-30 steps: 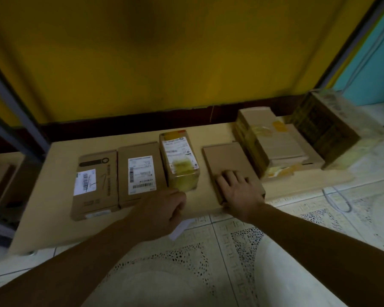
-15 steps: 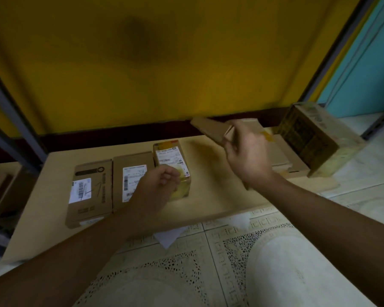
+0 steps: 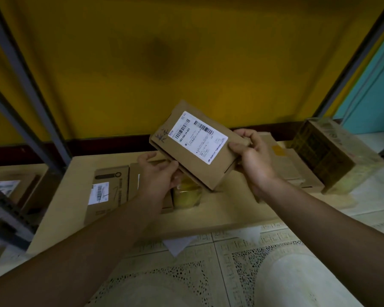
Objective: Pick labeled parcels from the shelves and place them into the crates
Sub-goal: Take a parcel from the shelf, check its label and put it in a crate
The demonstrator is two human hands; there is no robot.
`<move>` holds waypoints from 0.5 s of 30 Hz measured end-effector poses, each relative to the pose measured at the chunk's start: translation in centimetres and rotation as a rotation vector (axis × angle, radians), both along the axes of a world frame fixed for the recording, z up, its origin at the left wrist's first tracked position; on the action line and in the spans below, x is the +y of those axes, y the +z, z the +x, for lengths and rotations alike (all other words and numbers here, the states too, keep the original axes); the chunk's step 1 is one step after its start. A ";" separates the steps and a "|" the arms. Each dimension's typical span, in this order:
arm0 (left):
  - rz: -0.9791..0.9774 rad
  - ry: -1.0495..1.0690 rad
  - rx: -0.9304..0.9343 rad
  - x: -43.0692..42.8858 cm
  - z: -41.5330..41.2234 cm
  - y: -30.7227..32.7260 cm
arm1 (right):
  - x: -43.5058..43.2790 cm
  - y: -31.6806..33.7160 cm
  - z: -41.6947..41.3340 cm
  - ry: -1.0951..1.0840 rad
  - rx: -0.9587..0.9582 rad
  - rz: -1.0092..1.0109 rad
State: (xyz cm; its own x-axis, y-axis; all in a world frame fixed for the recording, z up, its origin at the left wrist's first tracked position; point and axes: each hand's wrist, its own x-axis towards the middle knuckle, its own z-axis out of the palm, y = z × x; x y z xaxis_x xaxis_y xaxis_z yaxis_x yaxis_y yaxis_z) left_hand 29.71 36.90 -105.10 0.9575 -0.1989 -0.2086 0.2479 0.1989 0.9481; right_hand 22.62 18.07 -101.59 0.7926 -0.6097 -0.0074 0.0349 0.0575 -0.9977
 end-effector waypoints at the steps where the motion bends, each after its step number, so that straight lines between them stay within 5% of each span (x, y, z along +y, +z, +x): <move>1: -0.008 0.015 -0.001 0.2 0.0 0.0 | -0.1 -0.1 -0.1 0.009 0.008 -0.010; 9: 0.042 -0.149 -0.116 -0.5 -0.5 0.1 | -0.8 -1.7 -0.8 0.066 0.075 -0.144; 15: 0.080 -0.277 -0.119 -1.6 0.0 -1.5 | -2.9 -3.8 -0.9 0.034 0.130 0.014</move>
